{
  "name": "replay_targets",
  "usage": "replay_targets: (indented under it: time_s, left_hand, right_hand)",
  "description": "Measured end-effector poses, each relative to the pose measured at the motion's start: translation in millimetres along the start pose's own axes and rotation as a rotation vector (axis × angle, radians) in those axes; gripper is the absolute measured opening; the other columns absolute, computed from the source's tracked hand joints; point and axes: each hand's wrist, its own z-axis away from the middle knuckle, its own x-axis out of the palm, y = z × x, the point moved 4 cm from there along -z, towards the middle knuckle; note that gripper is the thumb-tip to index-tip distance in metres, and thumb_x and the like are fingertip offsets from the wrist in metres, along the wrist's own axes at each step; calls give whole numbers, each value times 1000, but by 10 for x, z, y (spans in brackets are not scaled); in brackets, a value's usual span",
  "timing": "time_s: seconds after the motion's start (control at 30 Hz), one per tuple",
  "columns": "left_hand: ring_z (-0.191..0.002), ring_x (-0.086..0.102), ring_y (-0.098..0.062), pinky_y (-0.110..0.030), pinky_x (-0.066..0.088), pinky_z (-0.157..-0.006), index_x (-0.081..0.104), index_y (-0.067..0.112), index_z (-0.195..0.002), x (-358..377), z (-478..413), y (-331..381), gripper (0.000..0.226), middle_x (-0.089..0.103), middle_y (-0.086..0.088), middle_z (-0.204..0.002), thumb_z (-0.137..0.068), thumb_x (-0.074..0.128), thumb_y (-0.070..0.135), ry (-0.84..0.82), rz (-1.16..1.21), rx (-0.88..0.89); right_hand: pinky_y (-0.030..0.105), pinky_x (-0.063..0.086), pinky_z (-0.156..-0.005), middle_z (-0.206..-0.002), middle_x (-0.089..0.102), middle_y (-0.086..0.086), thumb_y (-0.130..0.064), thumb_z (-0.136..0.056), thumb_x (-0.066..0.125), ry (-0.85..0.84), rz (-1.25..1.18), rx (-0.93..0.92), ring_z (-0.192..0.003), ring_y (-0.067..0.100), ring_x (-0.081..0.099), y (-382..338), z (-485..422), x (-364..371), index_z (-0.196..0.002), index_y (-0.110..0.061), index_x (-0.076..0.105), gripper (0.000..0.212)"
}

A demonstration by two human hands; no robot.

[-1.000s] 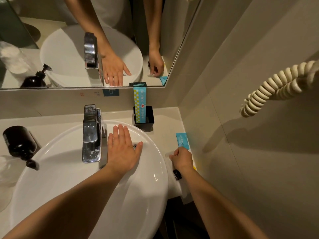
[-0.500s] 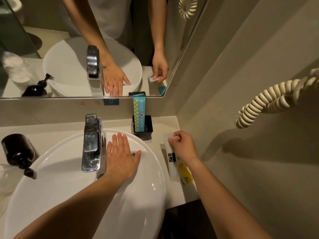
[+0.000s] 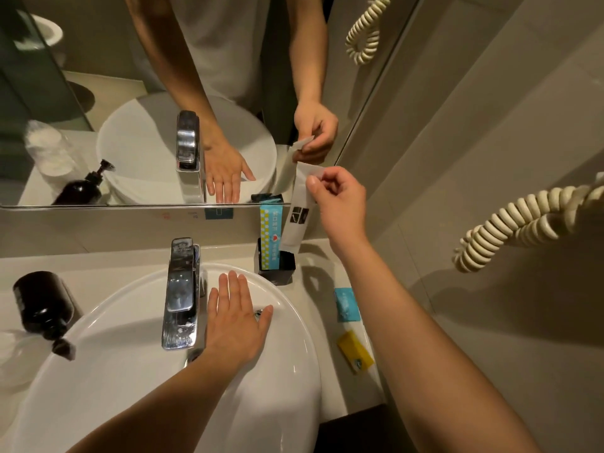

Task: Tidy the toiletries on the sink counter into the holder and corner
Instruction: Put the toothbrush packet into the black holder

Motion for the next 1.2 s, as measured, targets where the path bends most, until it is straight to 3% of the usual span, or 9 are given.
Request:
replay_targets:
  time_s: [0.13,0.2,0.47,0.87,1.0,1.2]
  left_hand:
    - [-152,-27,-29,-45,-19,-122,-20,8,-157,-28,13,13,87,-23,-14,-167,-98,7,66,-7,15,-2]
    - [-152,-27,-29,-45,-18,-122,-20,8,-156,-43,18,16,87,-24,-14,-166,-98,7,66,-8,17,-2]
    - [-150,-32,-27,-44,-21,-121,-24,9,-155,-41,15,10,87,-29,-12,-164,-97,5,67,-15,30,-6]
    - [-151,-30,-27,-44,-21,-121,-24,10,-154,-19,20,11,87,-27,-12,-165,-95,1,69,3,16,-8]
    - [-151,-30,-26,-44,-21,-121,-27,11,-152,-5,24,7,86,-26,-11,-166,-94,-1,69,2,16,-7]
    - [-150,-31,-26,-44,-20,-121,-21,11,-155,24,18,3,88,-24,-11,-166,-94,0,70,19,23,4]
  right_hand:
    - [16,47,-62,-70,64,-15,-12,-89,70,-71,-15,-2,-66,1,56,191,40,169,-79,-26,67,17]
    - [13,48,-62,-71,65,-16,-12,-90,69,-109,4,31,-67,-2,59,332,74,206,-82,-24,67,14]
    - [17,52,-65,-72,65,-14,-11,-91,69,-141,24,164,-69,2,60,787,103,233,-84,-18,68,10]
    - [36,58,-76,-82,68,-2,-13,-91,70,-127,48,258,-74,8,61,1061,106,265,-90,-14,69,1]
    - [22,55,-69,-86,70,-2,-14,-90,71,-101,57,263,-72,0,63,1090,113,207,-95,-13,69,5]
    - [12,51,-72,-88,68,-6,-17,-89,73,-40,93,284,-74,-4,62,1165,205,-91,-104,-17,69,16]
